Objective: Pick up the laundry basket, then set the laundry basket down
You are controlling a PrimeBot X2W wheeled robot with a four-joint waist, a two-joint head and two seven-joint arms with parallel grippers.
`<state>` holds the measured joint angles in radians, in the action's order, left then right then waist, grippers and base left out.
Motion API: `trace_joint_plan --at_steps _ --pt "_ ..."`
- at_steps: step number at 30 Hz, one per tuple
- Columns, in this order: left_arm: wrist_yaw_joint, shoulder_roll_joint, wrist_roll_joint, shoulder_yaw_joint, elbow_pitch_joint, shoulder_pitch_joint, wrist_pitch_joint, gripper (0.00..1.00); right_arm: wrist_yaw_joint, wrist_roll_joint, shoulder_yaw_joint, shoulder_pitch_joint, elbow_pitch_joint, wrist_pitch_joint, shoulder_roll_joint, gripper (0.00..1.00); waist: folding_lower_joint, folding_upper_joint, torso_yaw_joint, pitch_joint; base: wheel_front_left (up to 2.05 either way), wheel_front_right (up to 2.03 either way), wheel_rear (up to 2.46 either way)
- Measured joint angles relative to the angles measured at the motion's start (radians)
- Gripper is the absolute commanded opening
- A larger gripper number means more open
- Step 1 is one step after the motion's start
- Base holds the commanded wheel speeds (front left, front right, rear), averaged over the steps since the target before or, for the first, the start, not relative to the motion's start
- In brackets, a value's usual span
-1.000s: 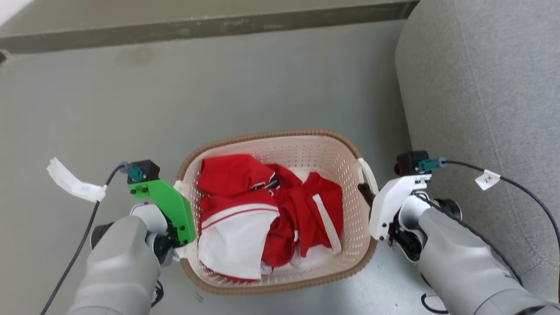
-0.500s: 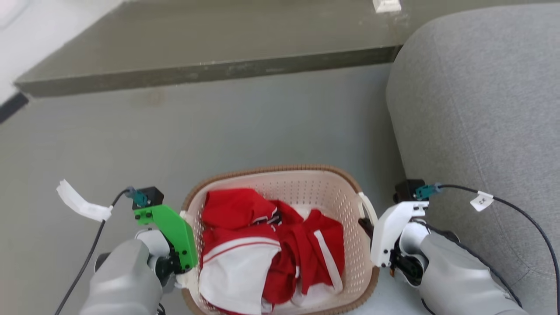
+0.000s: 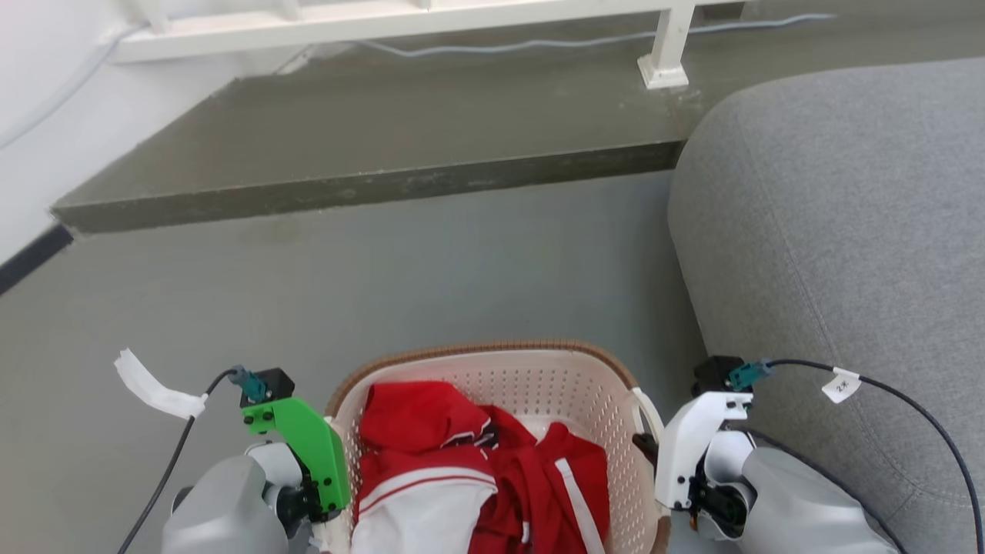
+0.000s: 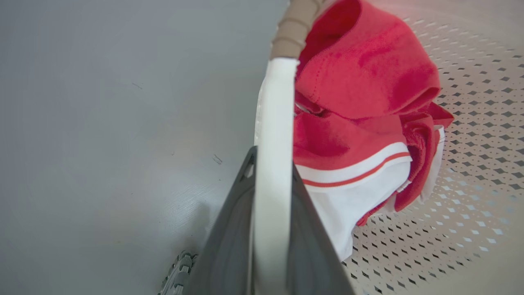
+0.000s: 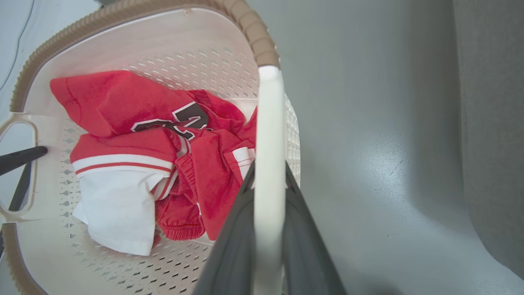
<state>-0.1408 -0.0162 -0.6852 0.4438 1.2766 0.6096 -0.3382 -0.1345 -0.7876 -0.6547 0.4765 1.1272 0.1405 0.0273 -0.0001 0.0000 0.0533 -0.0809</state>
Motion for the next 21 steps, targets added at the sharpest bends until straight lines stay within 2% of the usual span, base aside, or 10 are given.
trace_joint_plan --at_steps 21 --pt "0.0 0.002 -0.024 0.007 0.002 -0.026 -0.028 0.0 0.0 -0.034 -0.023 -0.016 0.001 0.029 0.001 0.0 0.0 0.0 -0.002 0.053 0.0 0.0 0.0"
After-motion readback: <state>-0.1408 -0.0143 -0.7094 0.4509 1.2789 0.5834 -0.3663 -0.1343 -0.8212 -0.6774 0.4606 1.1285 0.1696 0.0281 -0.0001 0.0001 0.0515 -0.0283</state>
